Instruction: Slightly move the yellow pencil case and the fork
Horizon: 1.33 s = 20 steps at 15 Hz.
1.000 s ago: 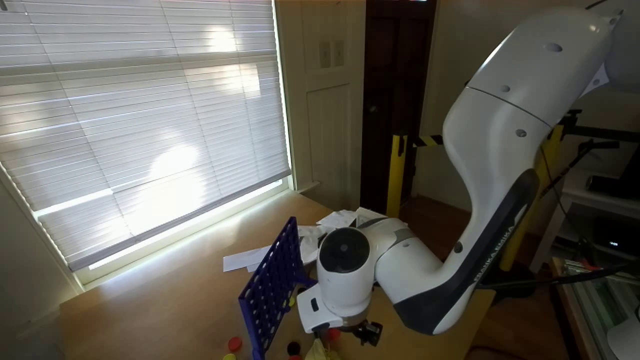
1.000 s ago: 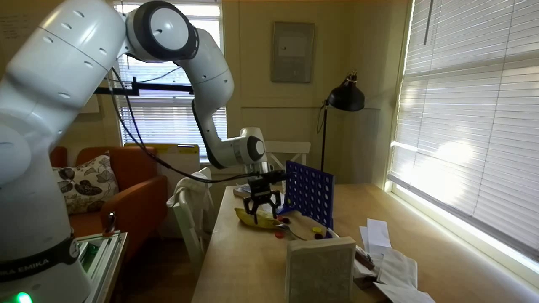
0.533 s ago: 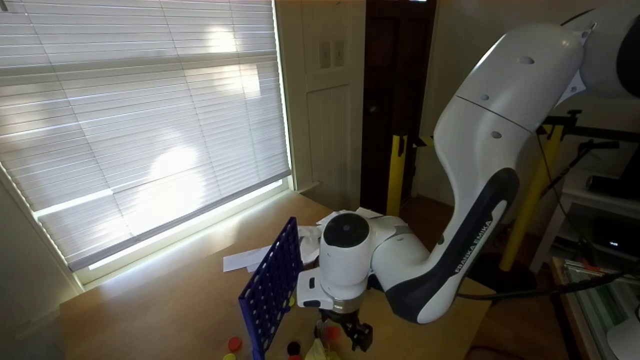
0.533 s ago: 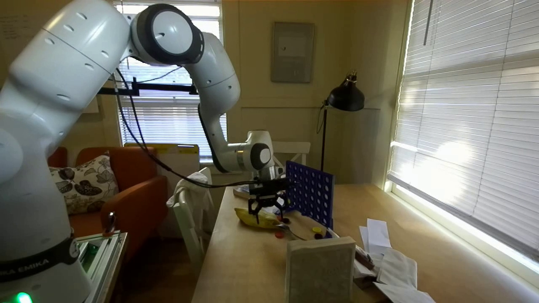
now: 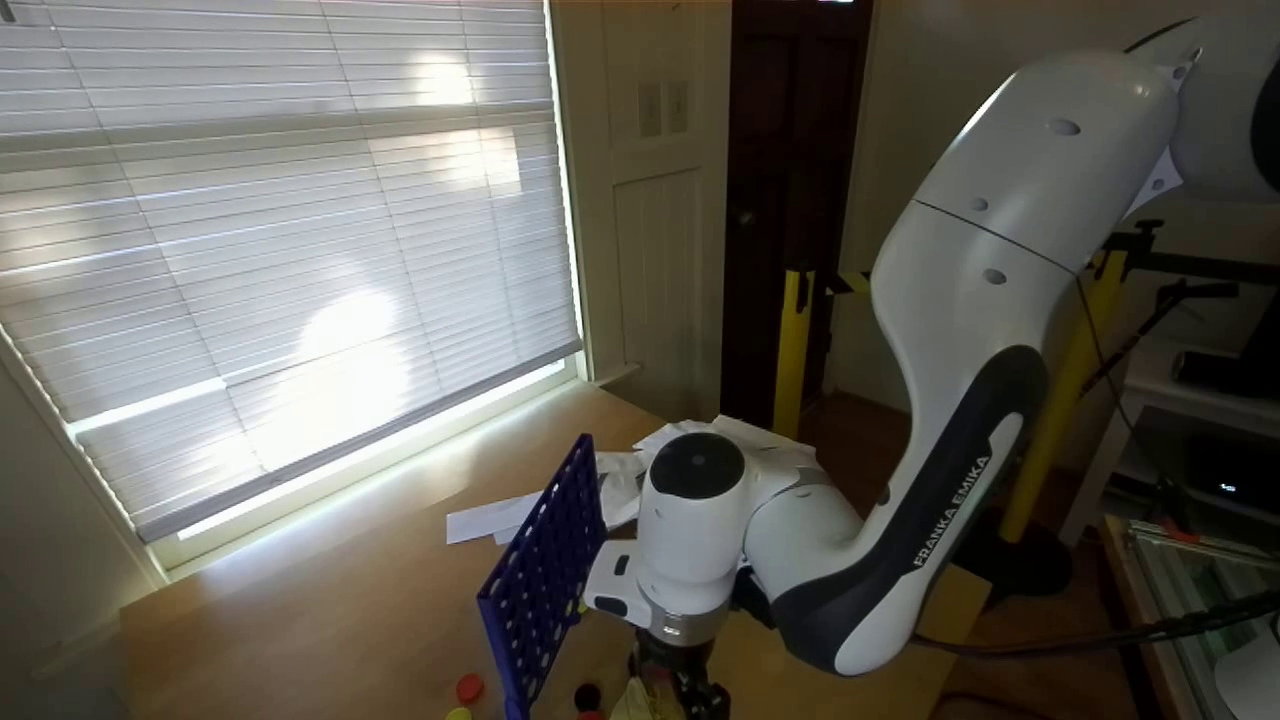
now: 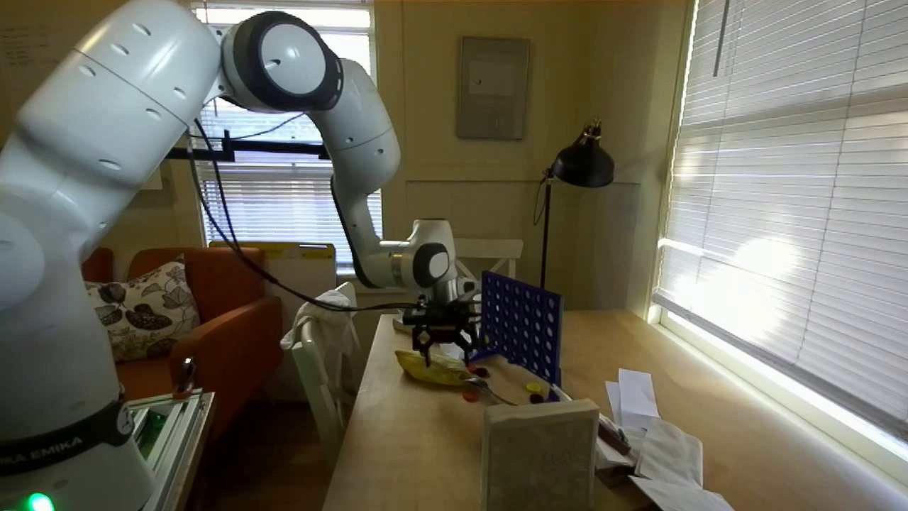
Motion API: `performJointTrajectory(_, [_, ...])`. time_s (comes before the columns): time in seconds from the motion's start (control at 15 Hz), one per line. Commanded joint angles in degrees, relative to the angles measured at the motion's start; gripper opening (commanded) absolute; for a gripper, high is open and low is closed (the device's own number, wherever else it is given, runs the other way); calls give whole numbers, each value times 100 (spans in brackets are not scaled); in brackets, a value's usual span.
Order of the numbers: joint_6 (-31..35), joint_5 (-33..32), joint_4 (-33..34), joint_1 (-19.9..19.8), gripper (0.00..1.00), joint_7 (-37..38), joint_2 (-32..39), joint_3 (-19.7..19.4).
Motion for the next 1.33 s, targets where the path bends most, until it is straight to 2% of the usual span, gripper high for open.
performJointTrajectory(0.0, [-20,95,105,90,100,-32,76,-96])
performJointTrajectory(0.6, [11,-73,480,594,99,610,370,-724])
performJointTrajectory(0.73, [27,-74,528,703,95,768,439,-809])
performJointTrajectory(0.93, [17,-92,577,850,80,968,507,-923])
performJointTrajectory(1.27, [-17,-79,641,926,83,1052,580,-976])
